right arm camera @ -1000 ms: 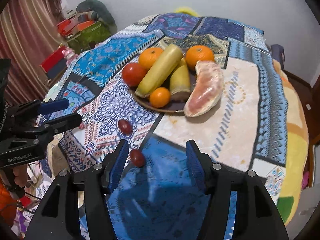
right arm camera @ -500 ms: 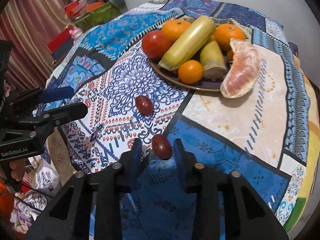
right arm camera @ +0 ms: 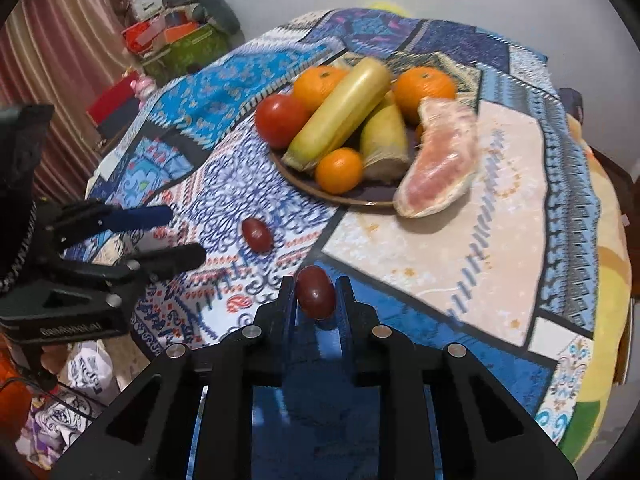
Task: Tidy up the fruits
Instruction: 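Grasp a dark red date with the right tool while the left tool approaches another date, then lower both held dates onto the dark plate and open both tools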
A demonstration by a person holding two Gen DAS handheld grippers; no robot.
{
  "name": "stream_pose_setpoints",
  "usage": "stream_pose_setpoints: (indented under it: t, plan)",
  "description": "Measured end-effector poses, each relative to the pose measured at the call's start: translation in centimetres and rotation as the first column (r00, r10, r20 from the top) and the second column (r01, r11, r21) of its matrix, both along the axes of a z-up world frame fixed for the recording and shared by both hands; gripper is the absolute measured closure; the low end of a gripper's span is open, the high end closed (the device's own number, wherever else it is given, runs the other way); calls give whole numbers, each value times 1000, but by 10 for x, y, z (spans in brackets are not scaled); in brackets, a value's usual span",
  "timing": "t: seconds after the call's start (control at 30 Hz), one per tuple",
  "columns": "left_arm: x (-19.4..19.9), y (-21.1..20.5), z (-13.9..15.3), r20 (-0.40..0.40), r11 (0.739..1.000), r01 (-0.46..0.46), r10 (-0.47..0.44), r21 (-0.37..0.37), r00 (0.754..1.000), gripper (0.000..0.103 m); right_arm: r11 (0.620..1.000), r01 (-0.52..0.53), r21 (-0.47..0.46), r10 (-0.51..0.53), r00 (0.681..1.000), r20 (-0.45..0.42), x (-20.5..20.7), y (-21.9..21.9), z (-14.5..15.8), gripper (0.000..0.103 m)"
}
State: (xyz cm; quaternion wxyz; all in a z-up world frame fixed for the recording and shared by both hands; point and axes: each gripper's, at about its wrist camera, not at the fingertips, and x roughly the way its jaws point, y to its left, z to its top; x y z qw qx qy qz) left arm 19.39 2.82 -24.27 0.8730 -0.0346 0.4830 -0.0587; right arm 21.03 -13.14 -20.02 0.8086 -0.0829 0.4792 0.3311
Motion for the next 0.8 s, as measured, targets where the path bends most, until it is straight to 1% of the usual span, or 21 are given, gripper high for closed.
stream_pose_setpoints:
  t: [0.33,0.37,0.43,0.5,0.57,0.6,0.63,0.67,0.73,0.8]
  plan:
    - [27,-15,-18,-39,1000,23,-23,-2,999,44,998,59,29,-60,998,22,16,-21,7,85]
    - [29,-17,-18,-35,1000,23,-23,1,999,45,997,63,34,-64,998,21,18,-23,7,85]
    - [30,-18,-18,-26,1000,31,-31,6,999,52,997,68,41,-69,997,20,19,-25,7,85]
    - [32,-20,-18,-21,999,36,-36,7,999,56,996,71,45,-72,997,20,21,-26,7,85]
    - [34,-20,-19,-18,999,34,-34,9,999,62,996,74,49,-75,997,18,22,-27,6,85]
    - [36,-19,-19,-18,999,35,-35,4,999,66,996,76,50,-76,997,18,23,-28,6,85]
    - [37,-18,-19,-19,999,41,-41,-11,999,72,996,76,52,-77,997,17,24,-28,6,85]
    - [37,-18,-19,-20,999,50,-50,-21,999,73,996,76,54,-77,997,18,24,-28,6,85]
    - [36,-19,-17,-13,999,50,-50,-5,999,73,995,76,57,-78,997,20,25,-28,7,85]
    - [36,-18,-14,-3,999,49,-49,-5,999,73,995,77,61,-79,997,22,27,-28,8,85]
